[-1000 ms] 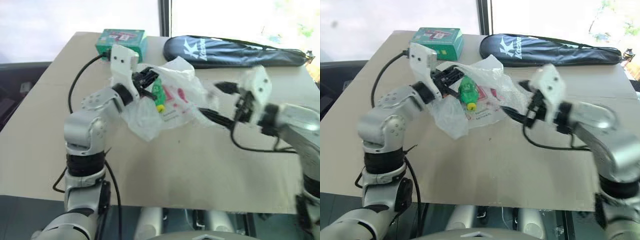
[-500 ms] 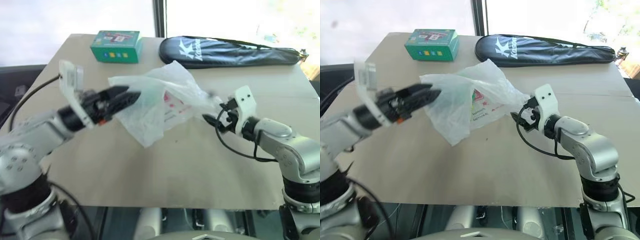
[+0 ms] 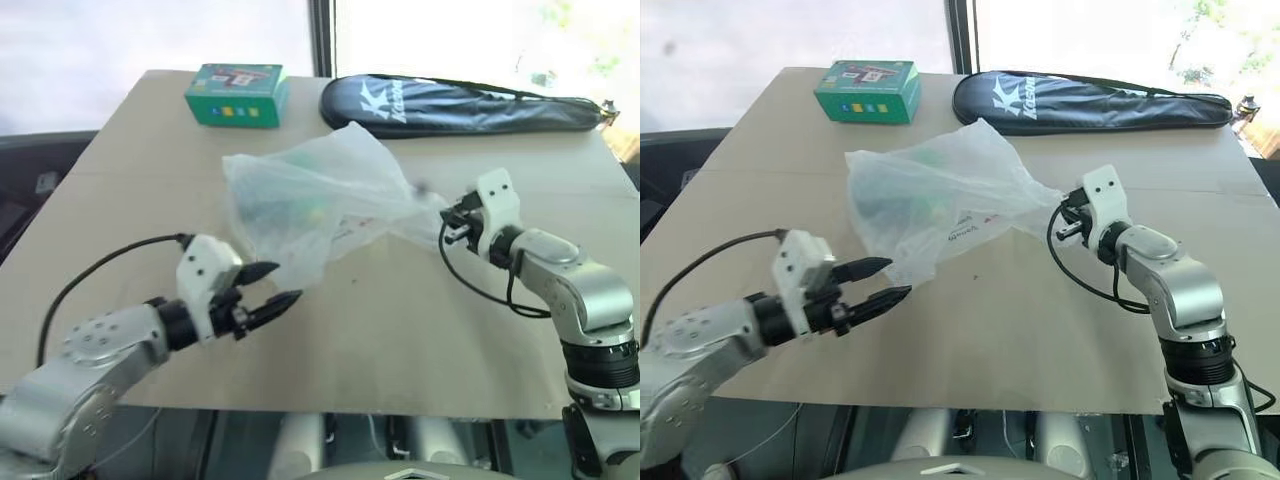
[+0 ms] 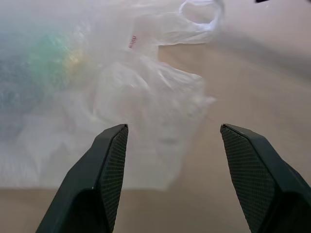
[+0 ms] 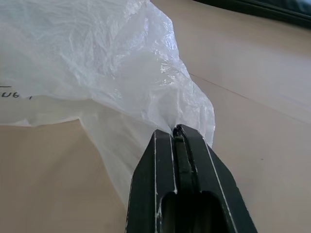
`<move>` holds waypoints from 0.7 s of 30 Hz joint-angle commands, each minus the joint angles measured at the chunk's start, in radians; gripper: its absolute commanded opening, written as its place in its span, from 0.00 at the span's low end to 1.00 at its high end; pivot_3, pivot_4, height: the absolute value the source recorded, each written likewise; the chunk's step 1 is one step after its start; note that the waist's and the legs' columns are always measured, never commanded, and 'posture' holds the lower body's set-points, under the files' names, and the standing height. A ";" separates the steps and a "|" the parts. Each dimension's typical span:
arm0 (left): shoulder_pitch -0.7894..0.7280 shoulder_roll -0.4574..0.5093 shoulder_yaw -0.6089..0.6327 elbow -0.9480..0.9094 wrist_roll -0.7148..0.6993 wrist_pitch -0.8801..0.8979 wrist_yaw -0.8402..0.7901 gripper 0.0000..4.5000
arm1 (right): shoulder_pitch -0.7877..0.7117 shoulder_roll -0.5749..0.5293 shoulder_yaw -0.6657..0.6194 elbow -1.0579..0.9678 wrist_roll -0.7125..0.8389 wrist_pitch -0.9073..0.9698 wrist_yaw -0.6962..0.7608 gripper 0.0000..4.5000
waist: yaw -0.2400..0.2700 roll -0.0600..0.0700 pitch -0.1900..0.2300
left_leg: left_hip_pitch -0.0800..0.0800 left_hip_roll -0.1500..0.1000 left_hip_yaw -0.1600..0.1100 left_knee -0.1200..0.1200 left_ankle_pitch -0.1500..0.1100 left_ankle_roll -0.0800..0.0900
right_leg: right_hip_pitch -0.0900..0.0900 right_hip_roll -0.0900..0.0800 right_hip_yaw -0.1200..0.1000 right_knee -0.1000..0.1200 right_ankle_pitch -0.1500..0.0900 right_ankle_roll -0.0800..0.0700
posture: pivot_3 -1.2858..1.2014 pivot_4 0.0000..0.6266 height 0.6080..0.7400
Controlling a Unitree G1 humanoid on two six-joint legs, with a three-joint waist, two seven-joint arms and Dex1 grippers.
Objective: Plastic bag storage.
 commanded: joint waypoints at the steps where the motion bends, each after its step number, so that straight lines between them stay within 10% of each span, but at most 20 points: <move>1: -0.081 0.002 -0.159 0.056 0.102 -0.020 0.018 0.70 | -0.016 -0.015 -0.011 -0.048 -0.009 0.010 -0.005 0.01 | 0.000 0.000 0.000 | 0.000 0.000 0.000 0.000 0.000 0.000 | -0.001 0.000 0.000 0.000 0.000 0.000 | 0.52 0.24 1.00; 5: -0.130 -0.006 -0.254 0.103 0.155 -0.017 0.015 0.52 | -0.015 -0.013 -0.017 -0.087 -0.004 0.046 -0.014 0.00 | -0.004 0.000 0.000 | -0.001 0.001 0.002 -0.001 0.000 0.000 | -0.002 0.001 0.002 -0.001 0.000 0.000 | 0.52 0.24 1.00; 9: -0.177 -0.088 -0.192 0.106 0.042 0.029 0.028 0.14 | -0.024 0.019 -0.059 -0.119 0.031 0.097 -0.026 0.00 | -0.002 0.000 0.000 | -0.001 0.001 0.002 -0.001 0.000 0.000 | -0.002 0.001 0.001 0.000 0.000 0.000 | 0.52 0.24 1.00; 12: -0.243 -0.190 -0.001 0.121 -0.281 0.135 0.113 0.01 | -0.071 0.090 -0.175 -0.133 0.131 0.154 -0.035 0.00 | -0.002 0.000 0.000 | -0.002 0.001 0.001 0.000 0.000 0.000 | -0.002 0.000 0.001 0.000 0.000 0.000 | 0.52 0.24 1.00; 16: -0.528 -0.144 0.199 0.358 -1.094 0.059 0.524 0.01 | -0.298 0.250 -0.476 -0.056 0.482 0.259 -0.083 0.00 | -0.003 -0.001 0.001 | -0.002 0.002 -0.004 0.003 0.001 -0.001 | -0.001 0.001 -0.002 0.003 0.000 0.000 | 0.52 0.24 1.00; 21: -0.801 -0.111 0.253 0.558 -1.291 -0.081 0.776 0.01 | -0.558 0.262 -0.605 0.117 0.693 0.291 -0.177 0.00 | -0.003 -0.001 0.001 | -0.001 0.000 -0.004 0.003 0.000 0.001 | 0.002 0.000 -0.003 0.000 0.000 0.000 | 0.52 0.24 1.00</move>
